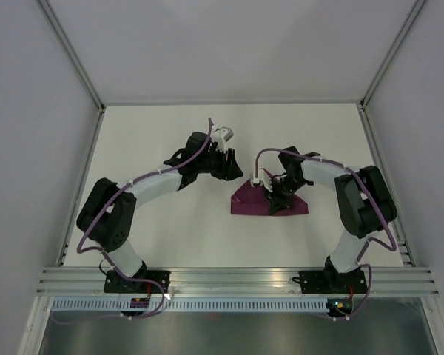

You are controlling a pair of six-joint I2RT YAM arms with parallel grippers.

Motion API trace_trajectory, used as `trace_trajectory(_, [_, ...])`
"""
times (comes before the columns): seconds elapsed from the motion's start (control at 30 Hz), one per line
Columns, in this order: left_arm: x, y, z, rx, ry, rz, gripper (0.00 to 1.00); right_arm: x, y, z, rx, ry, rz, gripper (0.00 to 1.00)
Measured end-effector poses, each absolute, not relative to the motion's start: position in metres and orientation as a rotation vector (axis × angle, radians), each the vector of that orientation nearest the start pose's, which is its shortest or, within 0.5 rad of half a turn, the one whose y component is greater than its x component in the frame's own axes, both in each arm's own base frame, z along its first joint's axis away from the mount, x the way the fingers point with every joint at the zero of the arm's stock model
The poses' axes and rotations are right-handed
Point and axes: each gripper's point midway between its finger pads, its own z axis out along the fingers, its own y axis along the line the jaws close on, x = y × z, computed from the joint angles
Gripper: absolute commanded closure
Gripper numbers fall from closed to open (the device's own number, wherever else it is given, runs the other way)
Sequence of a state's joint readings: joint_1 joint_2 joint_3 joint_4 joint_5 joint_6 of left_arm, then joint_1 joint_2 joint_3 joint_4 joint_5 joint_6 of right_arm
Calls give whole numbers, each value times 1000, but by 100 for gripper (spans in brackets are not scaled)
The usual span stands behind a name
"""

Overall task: Fold the napkin, place the utensils inside, and roll it up
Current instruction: Roll the napkin with the utensil

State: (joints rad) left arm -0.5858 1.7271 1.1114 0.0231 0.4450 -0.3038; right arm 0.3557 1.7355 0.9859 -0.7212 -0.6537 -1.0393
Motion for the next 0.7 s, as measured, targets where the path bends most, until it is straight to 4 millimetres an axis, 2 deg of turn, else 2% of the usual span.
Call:
trace_trajectory(0.2, [322,-305,130,523,2060,-824,46,243,172,14,-1712,2148,1043,84])
trace_trajectory(0.3, [308,-307,132,572,1990,-763,46,244,172,14,-1680,2201,1124,84])
trace_trajectory(0.37, [298,-316,135,641,1944,-728,45,245,172,14,-1668,2229,1165,84])
trace_trajectory(0.5, [268,-348,135,853,1838,-659,45,246,173,14,-1647,2289,1232,83])
trace_trajectory(0.63, [244,-380,118,1055,1771,-588,44,247,173,13,-1631,2342,1286,83])
trace_trajectory(0.7, [238,-389,107,1126,1757,-551,44,247,173,13,-1620,2369,1312,83])
